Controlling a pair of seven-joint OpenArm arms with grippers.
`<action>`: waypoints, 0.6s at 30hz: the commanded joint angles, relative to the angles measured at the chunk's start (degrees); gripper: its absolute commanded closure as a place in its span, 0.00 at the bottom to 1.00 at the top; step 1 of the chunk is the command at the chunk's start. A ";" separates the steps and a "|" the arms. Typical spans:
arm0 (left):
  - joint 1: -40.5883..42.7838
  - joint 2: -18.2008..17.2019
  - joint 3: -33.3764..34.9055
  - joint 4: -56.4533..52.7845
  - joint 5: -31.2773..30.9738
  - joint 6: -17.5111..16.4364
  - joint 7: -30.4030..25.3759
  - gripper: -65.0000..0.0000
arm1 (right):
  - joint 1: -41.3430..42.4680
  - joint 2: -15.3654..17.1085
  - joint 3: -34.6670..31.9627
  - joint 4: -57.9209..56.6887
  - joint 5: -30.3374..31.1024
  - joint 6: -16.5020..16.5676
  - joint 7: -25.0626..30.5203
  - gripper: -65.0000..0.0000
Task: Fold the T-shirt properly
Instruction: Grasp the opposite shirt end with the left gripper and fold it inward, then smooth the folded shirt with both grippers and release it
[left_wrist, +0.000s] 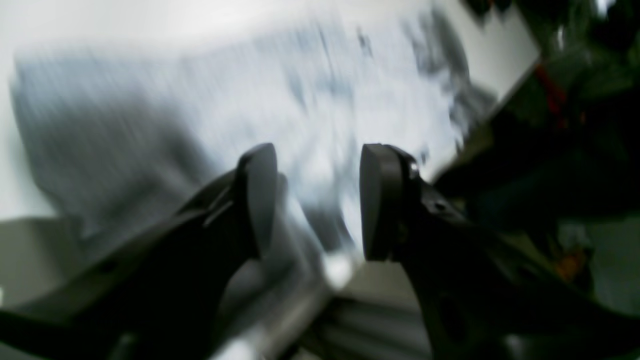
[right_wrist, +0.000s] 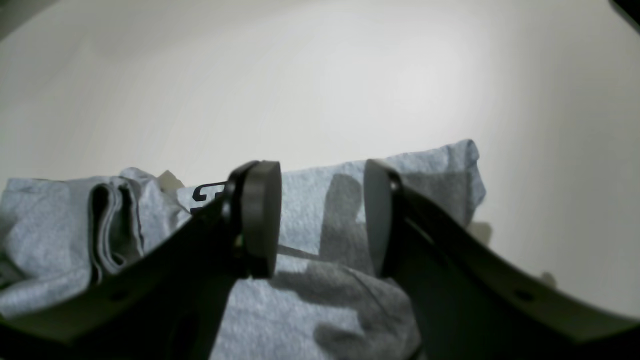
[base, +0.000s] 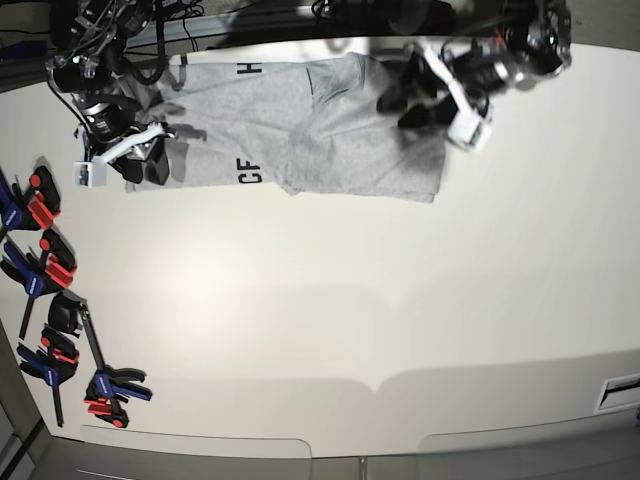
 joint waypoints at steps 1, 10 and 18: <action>1.92 -0.50 0.02 2.14 -2.14 -0.56 -1.40 0.69 | 0.35 0.79 0.20 1.09 0.87 -0.13 1.60 0.61; 5.64 -0.74 8.22 2.86 13.88 -0.56 -7.34 0.63 | 0.37 0.79 0.20 1.09 4.13 -0.09 1.92 0.61; 4.74 -0.76 20.94 2.75 38.36 3.56 -16.70 0.56 | 0.35 0.79 0.20 1.09 4.09 -0.09 1.88 0.61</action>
